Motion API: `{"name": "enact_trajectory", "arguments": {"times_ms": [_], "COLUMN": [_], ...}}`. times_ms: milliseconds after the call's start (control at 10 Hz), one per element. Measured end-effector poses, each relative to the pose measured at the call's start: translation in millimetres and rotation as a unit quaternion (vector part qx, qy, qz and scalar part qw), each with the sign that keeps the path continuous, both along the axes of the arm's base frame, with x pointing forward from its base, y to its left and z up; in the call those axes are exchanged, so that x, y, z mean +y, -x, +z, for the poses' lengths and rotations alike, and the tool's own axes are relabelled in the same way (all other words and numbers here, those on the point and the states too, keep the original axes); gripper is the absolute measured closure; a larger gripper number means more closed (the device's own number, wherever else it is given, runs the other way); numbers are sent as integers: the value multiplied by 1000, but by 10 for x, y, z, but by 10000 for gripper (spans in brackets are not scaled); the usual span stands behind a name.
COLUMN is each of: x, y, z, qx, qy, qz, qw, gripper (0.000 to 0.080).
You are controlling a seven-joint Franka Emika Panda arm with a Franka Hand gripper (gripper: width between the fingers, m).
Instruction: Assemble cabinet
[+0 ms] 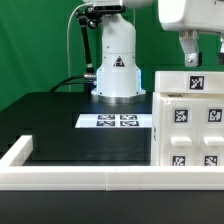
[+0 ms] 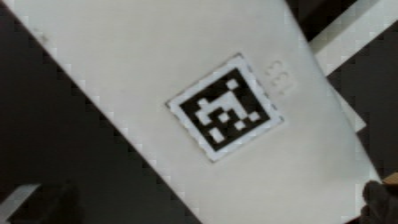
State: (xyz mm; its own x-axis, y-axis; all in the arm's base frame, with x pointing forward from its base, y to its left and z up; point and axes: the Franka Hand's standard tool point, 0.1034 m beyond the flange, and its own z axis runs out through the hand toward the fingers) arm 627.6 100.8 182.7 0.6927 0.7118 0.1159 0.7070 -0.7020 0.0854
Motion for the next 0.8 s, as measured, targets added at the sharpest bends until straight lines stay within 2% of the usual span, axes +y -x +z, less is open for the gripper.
{"name": "enact_trajectory", "arguments": {"times_ms": [200, 300, 500, 800], "x": [-49, -64, -52, -85], "y": [1, 8, 56, 48], "z": [-23, -34, -44, 26], "qx": [0, 0, 16, 31], "qy": [11, 25, 47, 69], "qz": [57, 122, 210, 307], "qw": [998, 992, 976, 949], "gripper": [3, 3, 3, 3]}}
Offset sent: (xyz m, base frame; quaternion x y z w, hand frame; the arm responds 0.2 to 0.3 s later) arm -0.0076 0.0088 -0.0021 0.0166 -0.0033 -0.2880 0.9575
